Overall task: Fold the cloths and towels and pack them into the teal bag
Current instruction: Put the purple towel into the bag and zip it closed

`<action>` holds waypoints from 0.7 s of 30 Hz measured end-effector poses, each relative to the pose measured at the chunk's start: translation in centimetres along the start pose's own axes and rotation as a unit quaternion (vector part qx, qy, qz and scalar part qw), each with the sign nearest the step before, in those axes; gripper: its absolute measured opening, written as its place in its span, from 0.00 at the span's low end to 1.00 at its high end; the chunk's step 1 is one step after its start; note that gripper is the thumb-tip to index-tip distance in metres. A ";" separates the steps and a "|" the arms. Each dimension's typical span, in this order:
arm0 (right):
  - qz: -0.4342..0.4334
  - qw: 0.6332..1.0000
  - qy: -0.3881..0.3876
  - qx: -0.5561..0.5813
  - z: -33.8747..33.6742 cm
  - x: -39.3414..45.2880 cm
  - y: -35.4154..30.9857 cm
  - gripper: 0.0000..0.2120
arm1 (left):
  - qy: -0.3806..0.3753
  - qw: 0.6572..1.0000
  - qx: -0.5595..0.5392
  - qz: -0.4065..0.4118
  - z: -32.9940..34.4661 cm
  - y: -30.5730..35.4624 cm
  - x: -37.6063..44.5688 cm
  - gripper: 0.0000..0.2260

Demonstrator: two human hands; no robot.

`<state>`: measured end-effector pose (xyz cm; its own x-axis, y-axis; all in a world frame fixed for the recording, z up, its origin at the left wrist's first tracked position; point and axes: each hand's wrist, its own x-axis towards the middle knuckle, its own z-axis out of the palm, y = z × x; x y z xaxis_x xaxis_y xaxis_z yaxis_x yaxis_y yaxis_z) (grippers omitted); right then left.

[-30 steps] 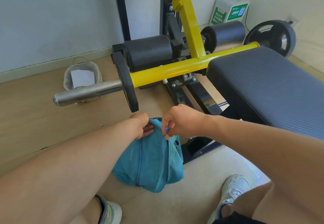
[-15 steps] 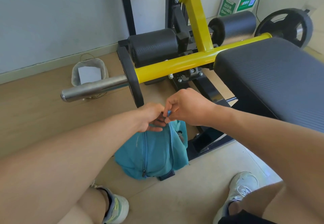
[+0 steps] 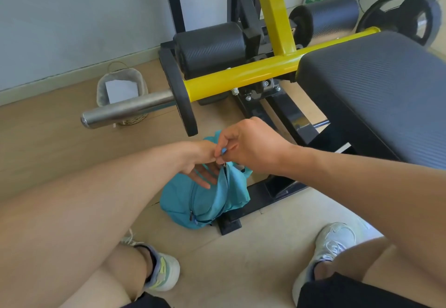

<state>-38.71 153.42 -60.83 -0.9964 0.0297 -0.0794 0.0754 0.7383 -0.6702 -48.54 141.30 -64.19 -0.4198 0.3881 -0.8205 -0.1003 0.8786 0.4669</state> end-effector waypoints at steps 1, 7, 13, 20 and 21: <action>0.004 1.000 -0.011 0.011 -0.2 -0.1 0.0 0.05 | 0.005 1.000 0.021 0.013 -0.1 0.0 0.0 0.11; -0.041 0.998 -0.013 -0.046 0.4 -0.1 0.6 0.03 | 0.214 0.968 -0.078 0.101 -2.2 0.9 1.8 0.13; -0.087 0.971 -0.079 -0.210 6.3 -1.3 2.7 0.07 | 0.293 0.942 -0.116 0.113 -3.6 1.1 1.7 0.14; -0.004 0.955 -0.101 -0.280 12.8 -3.3 6.3 0.09 | 0.313 0.930 -0.154 0.114 -3.6 2.6 2.2 0.13; 0.020 0.959 -0.089 -0.270 14.0 -3.6 6.5 0.11 | 0.314 0.930 -0.156 0.110 -3.5 2.7 2.3 0.14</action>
<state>-34.11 148.70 -75.27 -0.9672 -0.0144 -0.2536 0.0347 0.9815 -0.1881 -52.95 143.61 -63.67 -0.8953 0.2244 -0.3847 -0.1652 0.6349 0.7547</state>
